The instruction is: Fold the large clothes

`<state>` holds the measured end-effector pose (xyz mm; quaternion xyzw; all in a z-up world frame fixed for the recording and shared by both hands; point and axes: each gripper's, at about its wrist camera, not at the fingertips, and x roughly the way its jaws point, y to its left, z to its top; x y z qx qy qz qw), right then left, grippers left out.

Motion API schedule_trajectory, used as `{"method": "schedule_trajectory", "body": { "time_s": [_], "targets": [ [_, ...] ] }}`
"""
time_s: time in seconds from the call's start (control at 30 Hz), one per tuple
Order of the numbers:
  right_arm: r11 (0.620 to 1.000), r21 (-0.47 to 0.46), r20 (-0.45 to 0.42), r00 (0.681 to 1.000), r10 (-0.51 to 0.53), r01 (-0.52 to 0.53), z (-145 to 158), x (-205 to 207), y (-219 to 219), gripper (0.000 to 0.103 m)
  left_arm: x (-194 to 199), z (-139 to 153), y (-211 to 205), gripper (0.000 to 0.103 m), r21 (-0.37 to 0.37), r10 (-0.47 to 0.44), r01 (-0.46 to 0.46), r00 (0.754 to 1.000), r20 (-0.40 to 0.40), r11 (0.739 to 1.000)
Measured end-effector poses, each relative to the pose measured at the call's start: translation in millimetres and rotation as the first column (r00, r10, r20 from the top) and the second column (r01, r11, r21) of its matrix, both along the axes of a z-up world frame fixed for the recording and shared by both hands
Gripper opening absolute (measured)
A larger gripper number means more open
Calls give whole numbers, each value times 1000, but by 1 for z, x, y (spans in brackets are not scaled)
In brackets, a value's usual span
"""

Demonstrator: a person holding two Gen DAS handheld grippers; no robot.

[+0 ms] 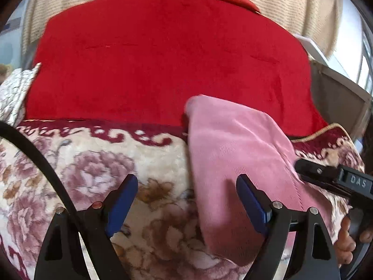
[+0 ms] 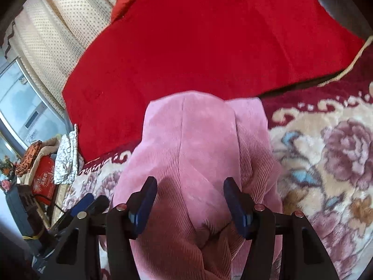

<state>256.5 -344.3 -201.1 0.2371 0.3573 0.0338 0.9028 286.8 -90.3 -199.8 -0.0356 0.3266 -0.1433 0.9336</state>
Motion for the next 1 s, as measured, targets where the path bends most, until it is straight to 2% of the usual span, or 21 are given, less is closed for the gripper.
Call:
{"method": "schedule_trajectory", "body": {
  "time_s": [0.1, 0.2, 0.3, 0.5, 0.63, 0.67, 0.73, 0.87, 1.0],
  "targets": [
    [1000, -3, -20, 1000, -18, 18, -4, 3, -3, 63, 9, -6, 11, 87, -3, 64, -64, 997, -34, 998],
    [1000, 0, -95, 996, -1, 1, -20, 13, -4, 63, 18, -20, 4, 87, 79, 69, -61, 994, -90, 995],
    [1000, 4, -86, 996, 1, -1, -17, 12, -5, 63, 15, -20, 0, 87, 115, 69, -61, 996, -60, 992],
    [999, 2, 1, 999, -47, 47, 2, -3, -18, 63, 10, -15, 0, 87, 117, 66, -63, 997, -28, 991],
    [999, 29, -137, 990, -26, 30, -27, 16, -23, 63, 5, -10, -4, 87, 135, 58, -58, 998, 1, 989],
    [999, 29, -141, 990, -26, 30, -30, 19, -23, 63, 4, -9, -6, 87, 149, 57, -58, 998, 11, 987],
    [999, 18, -128, 991, -31, 34, -25, 18, -23, 63, 3, -10, -8, 87, 165, 56, -59, 998, 24, 984],
    [999, 22, -34, 999, -36, 37, -6, 7, -20, 63, 3, -9, -8, 87, 176, 56, -61, 998, 32, 983],
    [1000, -5, -20, 1000, -19, 19, -7, 10, -11, 64, 2, -9, -8, 87, 179, 58, -63, 998, 35, 982]
  ]
}}
